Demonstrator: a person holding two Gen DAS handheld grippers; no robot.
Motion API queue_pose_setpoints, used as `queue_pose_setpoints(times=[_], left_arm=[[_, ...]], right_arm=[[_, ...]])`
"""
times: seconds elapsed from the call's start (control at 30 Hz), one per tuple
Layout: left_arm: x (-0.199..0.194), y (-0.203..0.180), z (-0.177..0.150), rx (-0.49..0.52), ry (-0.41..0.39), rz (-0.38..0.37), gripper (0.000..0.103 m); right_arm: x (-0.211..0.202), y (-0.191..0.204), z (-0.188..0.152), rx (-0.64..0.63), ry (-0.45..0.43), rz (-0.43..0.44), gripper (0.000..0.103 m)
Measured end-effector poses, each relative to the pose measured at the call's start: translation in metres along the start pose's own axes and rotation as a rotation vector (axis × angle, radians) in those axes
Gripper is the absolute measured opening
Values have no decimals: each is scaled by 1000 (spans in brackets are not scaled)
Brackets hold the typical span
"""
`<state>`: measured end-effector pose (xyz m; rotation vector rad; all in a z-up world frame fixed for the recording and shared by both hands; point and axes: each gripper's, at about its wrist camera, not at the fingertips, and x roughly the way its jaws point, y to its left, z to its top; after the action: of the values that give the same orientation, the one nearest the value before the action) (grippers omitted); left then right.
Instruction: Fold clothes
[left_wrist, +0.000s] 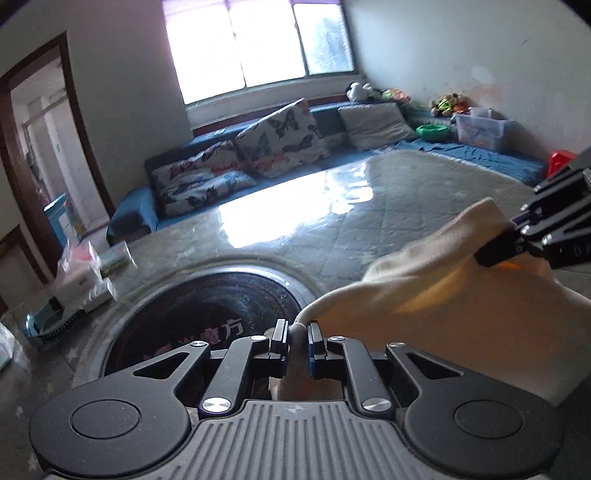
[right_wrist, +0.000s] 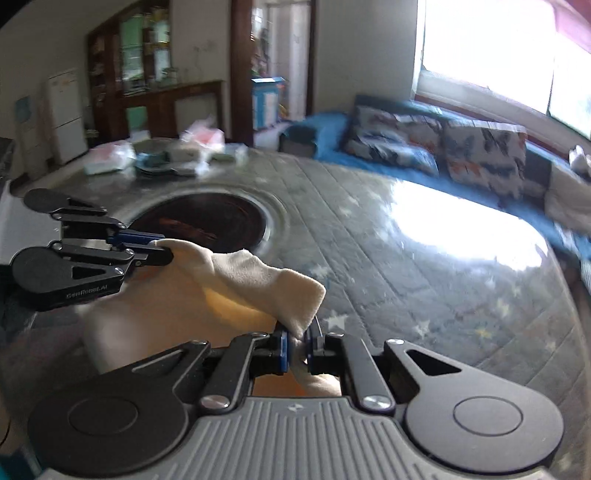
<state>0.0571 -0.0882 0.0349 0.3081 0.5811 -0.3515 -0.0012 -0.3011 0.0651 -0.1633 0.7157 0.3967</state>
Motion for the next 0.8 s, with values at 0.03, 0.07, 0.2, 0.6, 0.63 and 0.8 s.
queue_pose_setpoints(times=[0.03,0.07,0.2,0.6,0.63,0.8], left_arm=[[7,0,0,-10,14,4,12],[13,0,-1,-18,28,9,12],[25,-1,0,-26,49,13,15],[13,-1,21,-83,10,-38,16],[10,-5,22,-77,7,-62,16],[11,-29,28,-26,15,-164,16]], right_arm=[[8,-2,-3,12,6,-8,10],[15,-4,-6,24,12,-16,11],[31,-16,-13,111,22,-45,21],[15,-11,-6,173,11,37,19],[22,-7,-5,161,27,31,17],[53,-10,-6,202,77,8,15]])
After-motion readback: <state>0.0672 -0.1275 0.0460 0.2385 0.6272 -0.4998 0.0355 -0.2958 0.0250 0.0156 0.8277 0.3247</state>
